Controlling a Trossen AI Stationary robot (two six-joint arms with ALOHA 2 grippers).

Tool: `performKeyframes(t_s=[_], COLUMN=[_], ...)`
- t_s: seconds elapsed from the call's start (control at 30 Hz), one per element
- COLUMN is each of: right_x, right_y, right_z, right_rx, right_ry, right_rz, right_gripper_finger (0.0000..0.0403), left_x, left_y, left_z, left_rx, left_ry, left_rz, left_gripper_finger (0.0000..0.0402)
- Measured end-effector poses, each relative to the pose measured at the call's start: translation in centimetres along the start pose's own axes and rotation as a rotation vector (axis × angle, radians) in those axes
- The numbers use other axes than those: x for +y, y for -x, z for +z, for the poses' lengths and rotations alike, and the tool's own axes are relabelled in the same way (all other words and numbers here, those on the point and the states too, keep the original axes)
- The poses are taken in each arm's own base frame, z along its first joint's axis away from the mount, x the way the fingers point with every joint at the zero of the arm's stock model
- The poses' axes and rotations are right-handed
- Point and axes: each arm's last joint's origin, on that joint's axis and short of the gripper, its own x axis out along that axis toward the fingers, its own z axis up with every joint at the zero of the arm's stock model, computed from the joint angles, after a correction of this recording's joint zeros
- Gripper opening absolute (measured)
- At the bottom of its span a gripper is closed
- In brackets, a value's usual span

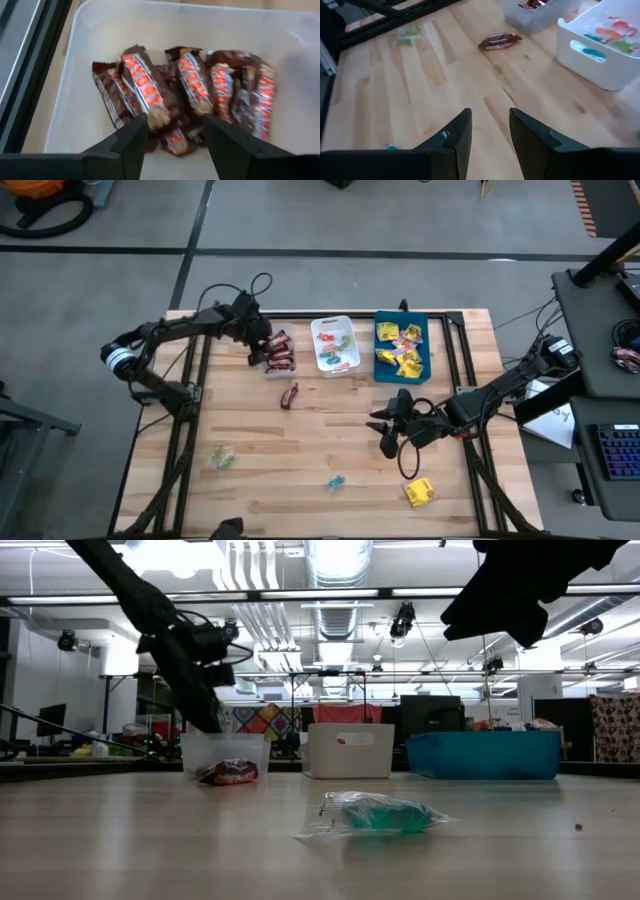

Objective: Sort candy
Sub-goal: Put the yellow sour patch candy into the blue bin

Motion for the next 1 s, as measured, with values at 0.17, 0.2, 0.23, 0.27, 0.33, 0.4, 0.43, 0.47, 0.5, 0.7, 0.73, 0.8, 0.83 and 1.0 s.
performKeyframes(t_s=[0.17, 0.2, 0.23, 0.27, 0.33, 0.4, 0.43, 0.47, 0.5, 0.7, 0.73, 0.8, 0.83, 1.0], right_x=[0.4, 0.6, 0.7, 0.8, 0.9, 0.9, 0.8, 0.9, 0.9, 1.3, 1.5, 1.7, 1.8, 2.6], right_y=[0.1, 0.2, 0.2, 0.3, 0.4, 0.6, 0.6, 0.6, 0.6, 0.0, -0.1, -0.3, -0.4, -0.7], right_z=[0.1, 0.2, 0.3, 0.3, 0.4, 0.5, 0.5, 0.4, 0.3, -0.4, -0.6, -1.0, -1.1, -1.9], right_rx=[0.075, 0.092, 0.105, 0.119, 0.15, 0.188, 0.211, 0.238, 0.266, 0.508, 0.56, 0.663, 0.712, 0.936], right_ry=[-0.053, -0.06, -0.072, -0.094, -0.134, -0.168, -0.184, -0.197, -0.21, -0.285, -0.292, -0.304, -0.305, -0.298], right_rz=[0.092, 0.117, 0.136, 0.148, 0.144, 0.131, 0.123, 0.114, 0.105, 0.012, -0.012, -0.069, -0.105, -0.243], right_gripper_finger=[0.0123, 0.0123, 0.0123, 0.0123, 0.0123, 0.0122, 0.0122, 0.0121, 0.0119, 0.0116, 0.0116, 0.0115, 0.0114, 0.0114], left_x=[-0.9, -1.2, -1.4, -1.7, -2.1, -2.8, -3.2, -3.7, -4.3, -8.6, -9.4, -11.0, -11.8, -15.4], left_y=[3.1, 3.8, 4.4, 5.1, 6.3, 7.0, 7.2, 7.3, 7.4, 6.6, 6.4, 5.9, 5.7, 5.4], left_z=[0.4, 0.5, 0.6, 0.8, 1.3, 1.7, 1.8, 2.1, 2.2, 2.2, 2.2, 2.1, 2.1, 2.1], left_rx=[-0.024, -0.048, -0.081, -0.123, -0.203, -0.258, -0.287, -0.321, -0.356, -0.452, -0.463, -0.474, -0.475, -0.518], left_ry=[0.039, 0.053, 0.073, 0.106, 0.207, 0.298, 0.327, 0.343, 0.349, 0.337, 0.339, 0.336, 0.332, 0.292], left_rz=[-0.004, -0.015, -0.027, -0.038, -0.056, -0.062, -0.069, -0.077, -0.087, -0.152, -0.146, -0.125, -0.117, -0.101], left_gripper_finger=[0.0178, 0.0178, 0.0178, 0.0178, 0.0178, 0.0178, 0.0178, 0.0178, 0.0178, 0.0178, 0.0178, 0.0178, 0.0178, 0.0177])
